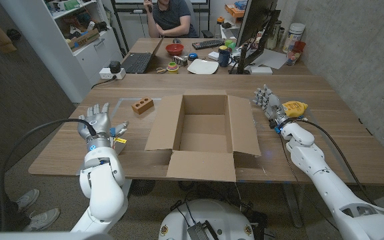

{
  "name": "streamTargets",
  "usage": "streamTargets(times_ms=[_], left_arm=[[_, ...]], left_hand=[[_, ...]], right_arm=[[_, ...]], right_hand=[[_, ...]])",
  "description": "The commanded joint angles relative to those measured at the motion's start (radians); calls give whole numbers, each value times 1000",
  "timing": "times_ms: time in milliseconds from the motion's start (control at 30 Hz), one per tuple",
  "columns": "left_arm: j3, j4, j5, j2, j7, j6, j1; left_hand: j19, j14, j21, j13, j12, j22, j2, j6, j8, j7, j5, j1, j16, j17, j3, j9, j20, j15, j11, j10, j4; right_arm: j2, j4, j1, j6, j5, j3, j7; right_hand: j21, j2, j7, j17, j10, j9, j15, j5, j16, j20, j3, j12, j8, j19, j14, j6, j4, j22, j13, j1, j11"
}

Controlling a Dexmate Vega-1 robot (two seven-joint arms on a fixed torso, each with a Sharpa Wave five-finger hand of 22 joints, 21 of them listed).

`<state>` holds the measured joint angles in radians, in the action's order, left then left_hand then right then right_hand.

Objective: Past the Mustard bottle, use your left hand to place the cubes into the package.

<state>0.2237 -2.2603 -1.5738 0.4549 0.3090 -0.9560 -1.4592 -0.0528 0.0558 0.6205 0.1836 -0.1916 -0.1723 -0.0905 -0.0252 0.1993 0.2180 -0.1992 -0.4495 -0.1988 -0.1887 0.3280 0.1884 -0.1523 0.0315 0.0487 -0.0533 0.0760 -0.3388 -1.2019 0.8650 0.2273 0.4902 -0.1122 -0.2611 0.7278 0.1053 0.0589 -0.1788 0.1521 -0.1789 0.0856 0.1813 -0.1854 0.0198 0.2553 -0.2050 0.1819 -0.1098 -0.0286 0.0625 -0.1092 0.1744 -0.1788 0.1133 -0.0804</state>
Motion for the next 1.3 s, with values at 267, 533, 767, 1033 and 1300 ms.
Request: streamTargets(times_ms=[267,533,767,1033,1300], left_arm=[[-3,93,94,32,26,-28,48],[20,113,165,74,24,-59,63],[54,121,227,117,6,-80,81],[112,129,305,167,1,-106,116],[195,104,302,230,18,-169,148]], left_hand=[[-6,0,-6,3,-5,-1,3,6,6,0,-5,-17,1,-1,3,4,-4,14,5,1,6],[-10,-1,-9,3,-5,-1,4,6,6,1,-6,-21,1,-1,4,4,-4,14,5,2,8],[-8,-3,-14,3,-5,-1,4,6,6,1,-6,-25,1,-1,3,5,1,14,8,0,9],[-13,-4,-16,3,-5,-1,4,6,6,1,-6,-28,1,-1,2,5,1,15,7,1,10],[-19,3,-21,4,0,-1,1,-4,2,0,-7,-31,3,-2,-1,5,-11,4,5,-13,12]], right_arm=[[-9,-36,26,5,0,9,30],[-11,-29,16,12,-6,-1,28],[-6,-13,6,19,-3,-4,20],[0,6,-6,30,-2,-5,12],[5,21,-13,41,-4,0,13]], right_hand=[[-10,-7,5,-2,-2,-4,7,8,-5,2,-4,-4,6,2,-4,-7,-7,2,-5,-6,-3],[-12,-8,5,-2,-2,-4,8,9,-4,3,-5,-4,7,3,-4,-7,-8,2,-5,-8,-5],[-15,-11,6,-1,-2,-4,9,10,-3,4,-7,-4,6,4,-5,-7,-9,2,-5,-9,-4],[-17,-13,6,-1,-2,-4,11,11,-3,5,-9,-4,6,4,-5,-9,-9,2,-5,-11,-6],[-21,-16,6,0,-2,-4,11,12,-3,9,-12,-4,6,4,-7,-10,-10,2,-5,-14,-6]])
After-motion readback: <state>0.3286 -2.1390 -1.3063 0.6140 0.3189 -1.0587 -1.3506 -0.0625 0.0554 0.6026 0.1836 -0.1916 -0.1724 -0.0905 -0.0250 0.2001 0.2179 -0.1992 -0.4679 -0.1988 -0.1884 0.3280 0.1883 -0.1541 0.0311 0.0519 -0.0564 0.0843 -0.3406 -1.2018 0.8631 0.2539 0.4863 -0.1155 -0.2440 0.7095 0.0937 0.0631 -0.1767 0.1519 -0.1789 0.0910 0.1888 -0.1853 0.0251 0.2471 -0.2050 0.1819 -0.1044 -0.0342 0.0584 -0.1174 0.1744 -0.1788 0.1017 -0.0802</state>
